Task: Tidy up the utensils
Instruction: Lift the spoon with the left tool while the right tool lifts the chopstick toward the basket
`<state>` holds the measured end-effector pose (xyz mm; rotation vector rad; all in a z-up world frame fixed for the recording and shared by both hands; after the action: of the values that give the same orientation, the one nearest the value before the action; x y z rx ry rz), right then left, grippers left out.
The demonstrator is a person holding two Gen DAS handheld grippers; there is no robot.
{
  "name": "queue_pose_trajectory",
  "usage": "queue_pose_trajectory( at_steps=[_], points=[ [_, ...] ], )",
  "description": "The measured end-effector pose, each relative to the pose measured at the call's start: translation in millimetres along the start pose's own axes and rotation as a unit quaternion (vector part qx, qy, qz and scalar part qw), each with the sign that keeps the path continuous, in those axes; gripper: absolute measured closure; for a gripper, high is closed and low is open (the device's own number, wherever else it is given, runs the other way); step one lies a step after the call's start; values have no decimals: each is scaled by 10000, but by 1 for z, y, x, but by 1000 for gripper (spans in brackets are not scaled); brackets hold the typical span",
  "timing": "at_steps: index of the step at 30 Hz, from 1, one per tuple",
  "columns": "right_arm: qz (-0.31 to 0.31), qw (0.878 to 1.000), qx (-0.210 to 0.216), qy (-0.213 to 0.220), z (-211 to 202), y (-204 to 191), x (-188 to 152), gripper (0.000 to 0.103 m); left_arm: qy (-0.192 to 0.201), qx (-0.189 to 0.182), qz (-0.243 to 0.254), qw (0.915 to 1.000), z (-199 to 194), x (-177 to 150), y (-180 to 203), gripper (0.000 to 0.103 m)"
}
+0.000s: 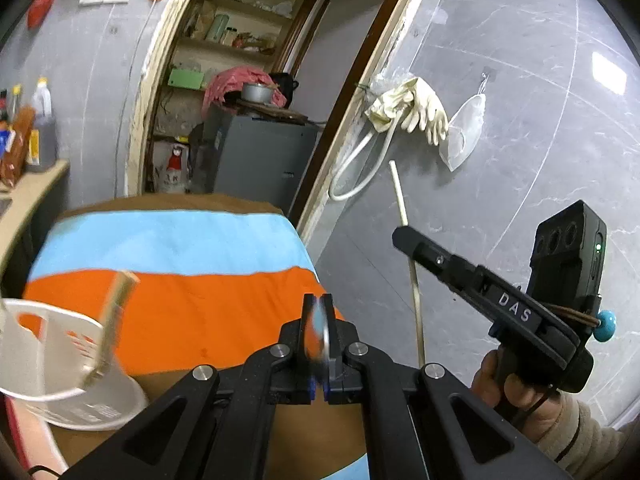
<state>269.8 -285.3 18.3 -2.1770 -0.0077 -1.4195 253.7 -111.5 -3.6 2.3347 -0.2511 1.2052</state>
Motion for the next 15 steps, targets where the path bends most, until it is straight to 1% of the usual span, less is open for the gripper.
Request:
queue_pose_trajectory(
  at_steps=[6,11,15],
  points=[
    [-104,9987,283,415,2,-43,18,99,51,163,77,9998,-32,14,-10,101],
    [-62,9960,572,681,9,-73,23,99,171,309,-51,9994,-67,20,-24,101],
    [3,9932,831,820,18,-96,22,99,351,452,-218,9981,-99,27,-43,101]
  ],
)
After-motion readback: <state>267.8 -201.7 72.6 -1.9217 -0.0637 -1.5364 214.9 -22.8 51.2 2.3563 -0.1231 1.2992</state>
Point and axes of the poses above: each gripper's, at about its wrist camera, not at the fingertips, and z roughly the way its jaws point, y to its right, x to its top, the point moved 5 cm from there along z, roughly the way its jaws point, and after that the axes turned 2 degrees about z, right-handed, at the moved point
